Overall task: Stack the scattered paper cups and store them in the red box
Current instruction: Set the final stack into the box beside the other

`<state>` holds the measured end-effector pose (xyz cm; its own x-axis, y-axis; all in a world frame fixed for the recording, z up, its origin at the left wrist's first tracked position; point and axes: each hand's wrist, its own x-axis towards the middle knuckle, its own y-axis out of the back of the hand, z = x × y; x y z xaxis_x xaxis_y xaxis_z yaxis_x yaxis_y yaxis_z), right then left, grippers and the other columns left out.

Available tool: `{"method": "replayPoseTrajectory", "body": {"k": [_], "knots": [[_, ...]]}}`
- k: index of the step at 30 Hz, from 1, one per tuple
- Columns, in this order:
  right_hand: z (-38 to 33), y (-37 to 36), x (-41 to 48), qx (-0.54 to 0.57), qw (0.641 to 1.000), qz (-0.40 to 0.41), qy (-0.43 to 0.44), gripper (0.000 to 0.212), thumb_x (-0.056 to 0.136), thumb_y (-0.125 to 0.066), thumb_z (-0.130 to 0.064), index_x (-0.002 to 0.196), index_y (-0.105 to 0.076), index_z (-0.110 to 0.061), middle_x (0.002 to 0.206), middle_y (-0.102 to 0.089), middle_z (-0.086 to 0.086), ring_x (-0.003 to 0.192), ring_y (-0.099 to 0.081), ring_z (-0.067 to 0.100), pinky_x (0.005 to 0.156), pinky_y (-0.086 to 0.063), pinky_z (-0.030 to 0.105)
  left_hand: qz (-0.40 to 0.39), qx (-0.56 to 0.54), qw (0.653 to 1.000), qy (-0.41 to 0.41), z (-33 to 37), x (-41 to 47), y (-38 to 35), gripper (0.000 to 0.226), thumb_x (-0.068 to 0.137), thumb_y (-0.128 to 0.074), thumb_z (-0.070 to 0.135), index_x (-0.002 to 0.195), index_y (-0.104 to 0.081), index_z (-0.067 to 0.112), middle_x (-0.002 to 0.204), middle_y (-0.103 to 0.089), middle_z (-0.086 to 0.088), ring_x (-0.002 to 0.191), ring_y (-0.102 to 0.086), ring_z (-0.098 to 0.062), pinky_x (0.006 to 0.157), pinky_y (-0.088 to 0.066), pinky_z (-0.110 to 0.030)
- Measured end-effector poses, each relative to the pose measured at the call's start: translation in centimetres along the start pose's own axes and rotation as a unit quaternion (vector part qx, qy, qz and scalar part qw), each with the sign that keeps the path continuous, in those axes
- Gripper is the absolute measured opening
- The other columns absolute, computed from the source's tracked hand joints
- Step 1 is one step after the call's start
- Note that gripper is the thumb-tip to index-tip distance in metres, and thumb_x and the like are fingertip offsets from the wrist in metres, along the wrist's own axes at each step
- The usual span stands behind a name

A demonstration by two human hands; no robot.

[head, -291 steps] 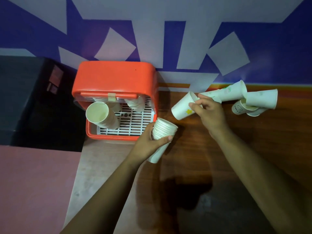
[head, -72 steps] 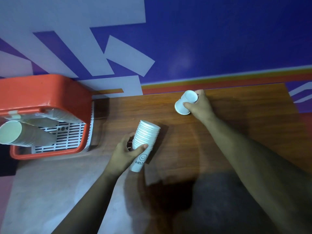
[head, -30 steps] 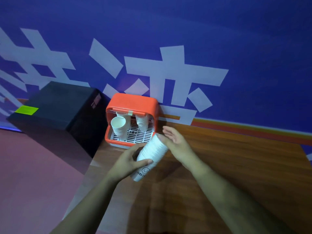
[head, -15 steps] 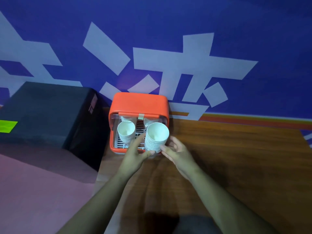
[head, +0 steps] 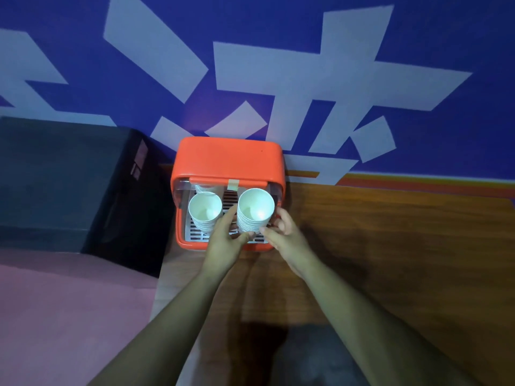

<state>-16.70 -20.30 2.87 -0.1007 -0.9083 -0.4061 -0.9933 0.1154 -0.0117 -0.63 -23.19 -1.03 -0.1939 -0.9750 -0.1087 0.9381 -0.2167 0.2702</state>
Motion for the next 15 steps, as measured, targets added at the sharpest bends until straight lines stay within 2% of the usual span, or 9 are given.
{"method": "replayPoseTrajectory", "body": {"k": [4, 8, 9, 12, 15], "knots": [[1.4, -0.1, 0.9, -0.009, 1.000, -0.012, -0.014, 0.043, 0.091, -0.061, 0.003, 0.127, -0.052, -0.018, 0.123, -0.067, 0.014, 0.116, -0.063, 0.027, 0.100, -0.049, 0.038, -0.006, 0.012, 1.000, 0.007, -1.4, 0.3, -0.1, 0.064, 0.079, -0.080, 0.006, 0.136, -0.057, 0.024, 0.125, -0.065, 0.005, 0.117, -0.062, -0.016, 0.095, -0.055, -0.032], [2.5, -0.6, 1.8, -0.029, 0.999, -0.007, -0.036, 0.061, 0.078, -0.071, -0.021, 0.135, -0.050, -0.018, 0.126, -0.066, 0.007, 0.119, -0.062, 0.020, 0.106, -0.047, 0.042, -0.008, 0.006, 0.999, 0.032, -2.3, 0.2, -0.4, 0.062, 0.081, -0.075, -0.003, 0.134, -0.058, 0.024, 0.127, -0.066, 0.005, 0.114, -0.065, -0.013, 0.098, -0.055, -0.037], [2.7, -0.6, 2.1, -0.034, 0.999, -0.004, -0.035, 0.057, 0.079, -0.071, -0.019, 0.133, -0.052, -0.018, 0.125, -0.066, 0.007, 0.119, -0.062, 0.018, 0.106, -0.047, 0.042, -0.005, 0.003, 0.999, 0.040, -2.4, 0.3, -0.5, 0.062, 0.081, -0.074, -0.004, 0.133, -0.058, 0.024, 0.127, -0.066, 0.004, 0.113, -0.065, -0.013, 0.098, -0.054, -0.034], [3.0, -0.6, 3.1, -0.037, 0.999, 0.003, -0.031, 0.036, 0.091, -0.063, -0.004, 0.121, -0.056, -0.022, 0.121, -0.068, 0.008, 0.117, -0.063, 0.021, 0.100, -0.051, 0.037, 0.005, 0.006, 0.999, 0.049, -2.3, 0.8, -0.9, 0.059, 0.082, -0.073, -0.003, 0.132, -0.058, 0.025, 0.122, -0.067, 0.001, 0.107, -0.065, -0.006, 0.089, -0.051, -0.016], [2.6, -0.3, 3.9, -0.023, 0.999, 0.002, -0.035, 0.030, 0.094, -0.059, -0.003, 0.119, -0.055, -0.019, 0.121, -0.067, 0.011, 0.115, -0.064, 0.024, 0.100, -0.051, 0.039, 0.014, 0.014, 0.999, 0.049, -2.0, 1.5, -1.0, 0.055, 0.082, -0.075, -0.001, 0.129, -0.059, 0.023, 0.114, -0.068, 0.004, 0.101, -0.062, 0.001, 0.082, -0.045, -0.004]]}}
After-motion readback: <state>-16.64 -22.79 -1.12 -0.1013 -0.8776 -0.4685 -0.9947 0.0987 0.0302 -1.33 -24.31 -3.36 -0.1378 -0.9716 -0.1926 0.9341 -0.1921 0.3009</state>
